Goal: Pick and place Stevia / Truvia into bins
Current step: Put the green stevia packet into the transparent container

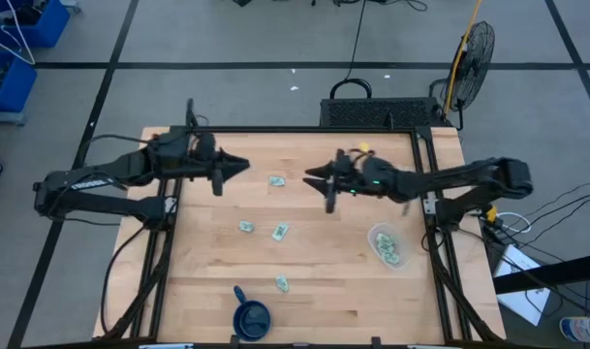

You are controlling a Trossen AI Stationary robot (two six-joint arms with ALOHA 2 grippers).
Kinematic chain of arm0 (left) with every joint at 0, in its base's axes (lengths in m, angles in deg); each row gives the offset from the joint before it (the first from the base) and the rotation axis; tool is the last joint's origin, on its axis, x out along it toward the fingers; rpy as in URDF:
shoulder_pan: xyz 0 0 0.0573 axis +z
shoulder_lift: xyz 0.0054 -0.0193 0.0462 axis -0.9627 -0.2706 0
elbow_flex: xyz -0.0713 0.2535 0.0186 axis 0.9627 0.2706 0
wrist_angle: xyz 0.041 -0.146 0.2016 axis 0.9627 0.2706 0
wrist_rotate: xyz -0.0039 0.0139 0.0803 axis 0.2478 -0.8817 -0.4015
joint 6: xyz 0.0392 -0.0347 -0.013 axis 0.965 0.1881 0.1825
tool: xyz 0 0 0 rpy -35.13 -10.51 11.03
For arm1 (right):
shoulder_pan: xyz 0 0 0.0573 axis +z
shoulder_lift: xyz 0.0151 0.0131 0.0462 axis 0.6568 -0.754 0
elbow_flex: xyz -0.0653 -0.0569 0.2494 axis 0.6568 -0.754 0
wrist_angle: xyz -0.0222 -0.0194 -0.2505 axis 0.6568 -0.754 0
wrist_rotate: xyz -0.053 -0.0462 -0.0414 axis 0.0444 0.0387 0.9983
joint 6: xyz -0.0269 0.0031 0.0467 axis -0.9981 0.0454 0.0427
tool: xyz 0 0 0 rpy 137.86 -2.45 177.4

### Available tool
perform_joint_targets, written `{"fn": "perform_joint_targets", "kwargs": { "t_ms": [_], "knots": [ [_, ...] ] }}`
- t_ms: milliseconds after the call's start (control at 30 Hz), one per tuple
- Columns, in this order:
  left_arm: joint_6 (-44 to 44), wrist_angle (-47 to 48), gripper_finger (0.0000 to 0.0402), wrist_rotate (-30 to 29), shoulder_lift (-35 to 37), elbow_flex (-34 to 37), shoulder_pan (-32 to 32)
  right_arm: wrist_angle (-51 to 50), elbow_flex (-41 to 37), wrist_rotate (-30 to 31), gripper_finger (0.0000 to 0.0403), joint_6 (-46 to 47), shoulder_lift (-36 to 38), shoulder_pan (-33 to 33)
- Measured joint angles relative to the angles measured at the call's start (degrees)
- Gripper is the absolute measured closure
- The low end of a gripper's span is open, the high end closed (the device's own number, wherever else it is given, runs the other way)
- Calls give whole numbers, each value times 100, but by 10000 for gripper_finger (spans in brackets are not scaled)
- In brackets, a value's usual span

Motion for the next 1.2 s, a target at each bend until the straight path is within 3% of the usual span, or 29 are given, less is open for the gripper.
{"fn": "perform_joint_targets", "kwargs": {
  "t_ms": [267, 500, 633, 800, 933, 1133, 1200],
  "knots": [
    [61, 10, 316, -318, 300, 0, 176, -1827, 759, -101, 291, -138, -1703, -626],
    [353, 101, 316, -318, 96, -2, 174, -1578, 1776, -981, 291, -290, -2959, -832],
    [358, 268, 316, -310, -34, -2, 174, -1999, 2668, -995, 291, -870, -3628, -715],
    [206, 578, 316, -147, -130, -4, 174, -2983, 3464, -976, 291, -757, -4119, -669],
    [189, 804, 316, -2, -128, -4, 174, -3149, 3562, -810, 291, -799, -4310, -727],
    [188, 1051, 316, 9, -127, -4, 154, -3564, 3549, 177, 291, -613, -4296, -724],
    [200, 1068, 316, 10, -131, -4, 154, -3425, 3542, 244, 291, -737, -4310, -726]
  ]
}}
